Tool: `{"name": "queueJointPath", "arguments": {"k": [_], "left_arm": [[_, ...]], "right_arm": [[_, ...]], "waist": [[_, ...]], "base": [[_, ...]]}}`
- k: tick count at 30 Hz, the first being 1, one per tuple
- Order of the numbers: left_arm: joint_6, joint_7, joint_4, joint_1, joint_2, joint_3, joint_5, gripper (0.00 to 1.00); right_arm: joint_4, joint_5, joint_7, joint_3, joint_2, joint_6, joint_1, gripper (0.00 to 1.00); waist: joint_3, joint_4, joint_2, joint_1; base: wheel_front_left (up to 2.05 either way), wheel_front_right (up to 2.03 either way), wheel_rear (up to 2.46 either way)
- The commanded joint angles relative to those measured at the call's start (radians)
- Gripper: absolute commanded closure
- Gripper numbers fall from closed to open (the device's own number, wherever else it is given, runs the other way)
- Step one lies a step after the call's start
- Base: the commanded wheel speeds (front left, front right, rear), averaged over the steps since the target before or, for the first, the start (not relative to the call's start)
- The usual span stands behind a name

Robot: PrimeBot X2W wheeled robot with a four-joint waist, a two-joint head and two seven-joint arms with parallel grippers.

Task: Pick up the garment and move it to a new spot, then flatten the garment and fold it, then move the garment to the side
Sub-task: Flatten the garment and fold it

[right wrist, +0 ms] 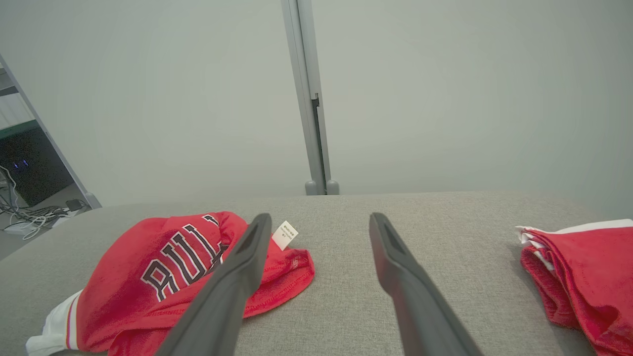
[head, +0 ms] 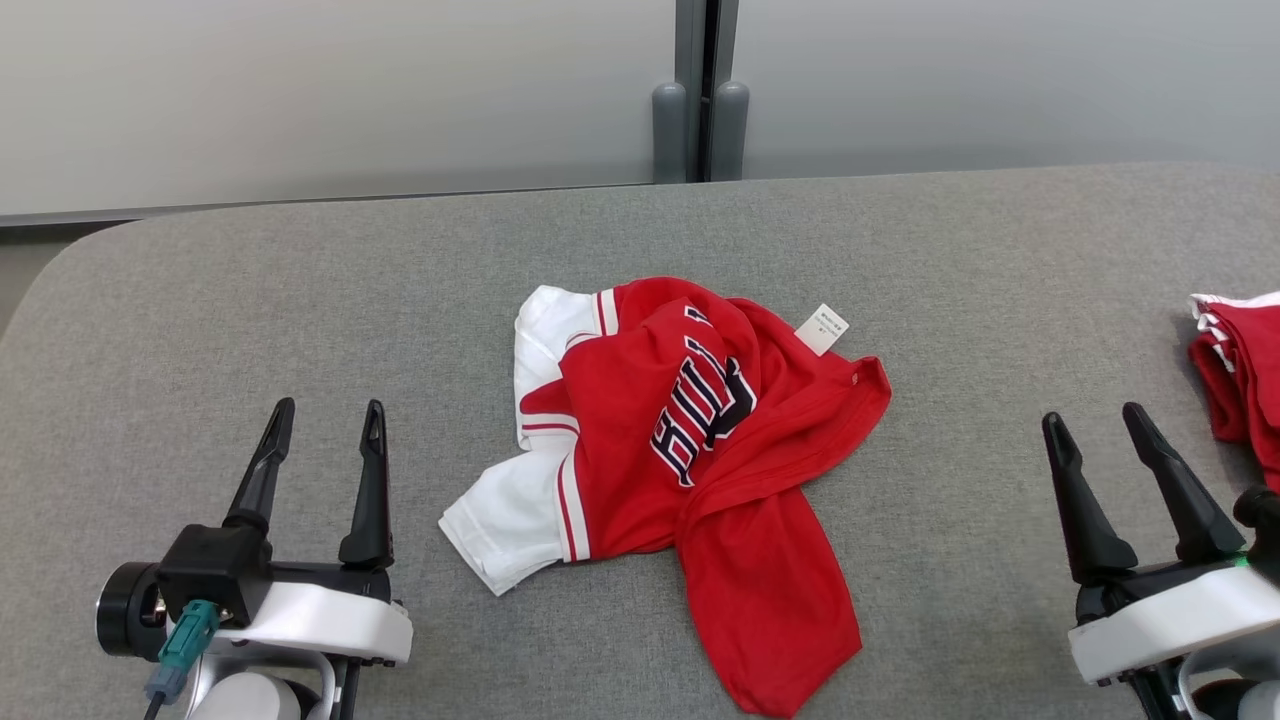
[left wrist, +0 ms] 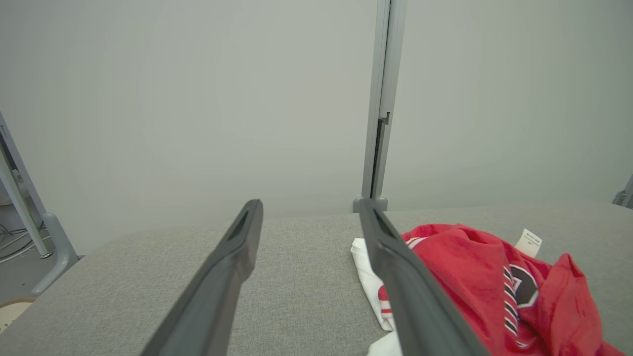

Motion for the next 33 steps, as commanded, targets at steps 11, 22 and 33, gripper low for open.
{"name": "queueJointPath", "arguments": {"k": [11, 22, 33], "left_arm": [[0.0, -0.003, 0.002, -0.047, -0.003, -0.01, 0.005, 0.0], [-0.016, -0.008, 0.002, -0.125, -0.052, -0.027, 0.016, 0.0], [-0.015, -0.01, -0.017, -0.135, -0.064, -0.011, 0.048, 0.0]], "right_arm": [[0.035, -0.004, 0.082, 0.323, -0.083, 0.0, -0.016, 0.0], [0.226, 0.04, 0.184, 0.674, -0.21, 0.0, -0.135, 0.0], [0.234, 0.109, 0.079, 0.682, -0.189, -0.001, -0.205, 1.0]], "waist": [[0.046, 0.019, 0.0, 0.0], [0.149, 0.074, 0.0, 0.0], [0.172, 0.079, 0.0, 0.0]], "base": [[0.0, 0.0, 0.0], [0.0, 0.0, 0.0], [0.0, 0.0, 0.0]]}}
